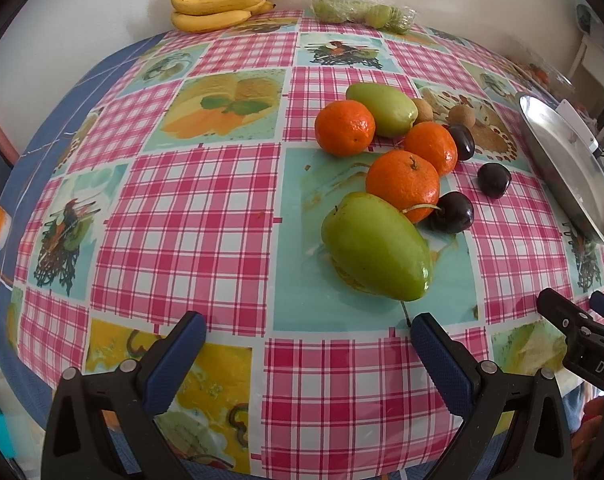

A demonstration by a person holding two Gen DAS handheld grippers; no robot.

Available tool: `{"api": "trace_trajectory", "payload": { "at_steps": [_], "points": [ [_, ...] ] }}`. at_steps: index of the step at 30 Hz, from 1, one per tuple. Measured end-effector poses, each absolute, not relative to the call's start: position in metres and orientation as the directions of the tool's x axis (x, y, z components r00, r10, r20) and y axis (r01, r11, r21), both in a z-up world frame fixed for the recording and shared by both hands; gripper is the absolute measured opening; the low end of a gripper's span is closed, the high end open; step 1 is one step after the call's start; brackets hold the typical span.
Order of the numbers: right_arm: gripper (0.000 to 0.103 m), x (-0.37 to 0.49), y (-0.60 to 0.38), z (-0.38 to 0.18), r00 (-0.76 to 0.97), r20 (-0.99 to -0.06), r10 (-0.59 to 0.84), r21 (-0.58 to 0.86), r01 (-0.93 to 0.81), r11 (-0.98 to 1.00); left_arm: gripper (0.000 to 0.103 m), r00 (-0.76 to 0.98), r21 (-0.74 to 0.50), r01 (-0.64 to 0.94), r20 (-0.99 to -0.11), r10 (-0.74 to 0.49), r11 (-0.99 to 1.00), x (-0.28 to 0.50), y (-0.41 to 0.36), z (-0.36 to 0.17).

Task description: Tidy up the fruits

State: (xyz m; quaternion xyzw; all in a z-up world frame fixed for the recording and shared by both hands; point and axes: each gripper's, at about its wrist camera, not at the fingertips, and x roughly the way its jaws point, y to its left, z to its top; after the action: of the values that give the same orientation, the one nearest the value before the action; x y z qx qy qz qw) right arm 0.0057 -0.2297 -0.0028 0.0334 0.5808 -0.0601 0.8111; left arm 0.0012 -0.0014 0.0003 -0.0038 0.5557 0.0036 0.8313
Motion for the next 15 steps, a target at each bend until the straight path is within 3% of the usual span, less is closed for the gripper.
{"api": "trace_trajectory", "payload": {
  "at_steps": [10, 12, 15],
  "points": [
    [0.103, 0.009, -0.229, -0.005, 0.285, -0.957, -0.059, -0.022, 0.130, 0.991, 0.103, 0.342, 0.102, 0.047, -0.936, 0.080, 0.994, 0.013, -0.008, 0.001],
    [0.103, 0.012, -0.230, -0.003, 0.278, -0.960, -0.043, -0.010, 0.118, 0.993, 0.103, 0.271, 0.035, 0.064, -0.962, 0.016, 0.997, 0.013, -0.005, 0.002],
    [0.103, 0.014, -0.231, 0.004, 0.293, -0.956, -0.002, 0.032, 0.113, 0.993, 0.103, 0.280, 0.036, 0.078, -0.960, 0.013, 0.996, 0.016, -0.006, 0.020]
  ]
}}
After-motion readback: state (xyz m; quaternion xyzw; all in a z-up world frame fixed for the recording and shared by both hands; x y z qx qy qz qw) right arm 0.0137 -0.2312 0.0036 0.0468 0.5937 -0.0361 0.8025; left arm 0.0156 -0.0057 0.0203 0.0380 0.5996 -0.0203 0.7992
